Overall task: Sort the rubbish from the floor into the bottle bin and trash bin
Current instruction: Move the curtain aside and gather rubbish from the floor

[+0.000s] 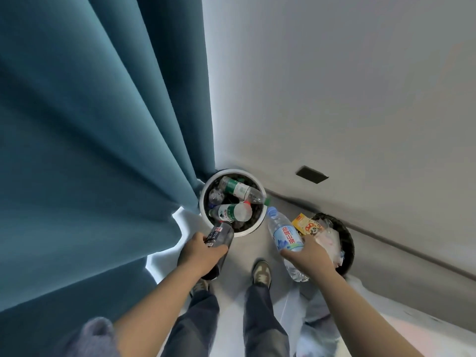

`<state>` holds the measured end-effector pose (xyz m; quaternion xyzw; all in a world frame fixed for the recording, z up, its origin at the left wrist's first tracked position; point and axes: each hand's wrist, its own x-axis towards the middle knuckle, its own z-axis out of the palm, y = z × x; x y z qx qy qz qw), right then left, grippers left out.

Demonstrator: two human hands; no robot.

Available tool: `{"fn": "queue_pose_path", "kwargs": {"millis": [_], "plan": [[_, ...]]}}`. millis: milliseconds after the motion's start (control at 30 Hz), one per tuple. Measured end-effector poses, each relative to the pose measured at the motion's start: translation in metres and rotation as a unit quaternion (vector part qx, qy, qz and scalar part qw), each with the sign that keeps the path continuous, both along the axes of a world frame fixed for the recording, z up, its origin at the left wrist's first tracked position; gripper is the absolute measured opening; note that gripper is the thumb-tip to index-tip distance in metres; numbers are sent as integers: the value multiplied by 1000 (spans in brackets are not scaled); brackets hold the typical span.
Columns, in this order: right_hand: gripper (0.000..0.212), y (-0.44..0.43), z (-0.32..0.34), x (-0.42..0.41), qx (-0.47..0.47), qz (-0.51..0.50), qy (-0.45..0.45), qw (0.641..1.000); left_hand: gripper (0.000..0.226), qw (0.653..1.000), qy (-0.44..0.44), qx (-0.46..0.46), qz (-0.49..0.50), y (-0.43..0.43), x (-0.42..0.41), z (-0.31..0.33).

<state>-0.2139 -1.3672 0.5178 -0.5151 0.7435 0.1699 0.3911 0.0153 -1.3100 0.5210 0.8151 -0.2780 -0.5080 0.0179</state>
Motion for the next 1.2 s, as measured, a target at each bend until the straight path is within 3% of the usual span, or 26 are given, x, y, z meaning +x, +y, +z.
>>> {"fn": "queue_pose_path", "kwargs": {"millis": [167, 400, 600, 933, 1200], "plan": [[54, -27, -55, -7, 15, 24, 3, 1000, 40, 999, 12, 30, 19, -13, -11, -56], [54, -56, -123, -9, 41, 38, -22, 998, 46, 997, 29, 5, 75, -33, -26, -119], [55, -77, -165, -5, 65, 58, -22, 996, 36, 993, 30, 11, 113, -51, -35, -164], [58, -91, -189, 9, 97, 55, -45, 993, 44, 987, -25, -54, 151, -72, -45, -194], [53, -98, -197, 23, 35, 51, -61, 996, 40, 990, -16, -81, 110, -83, -47, -211]]}}
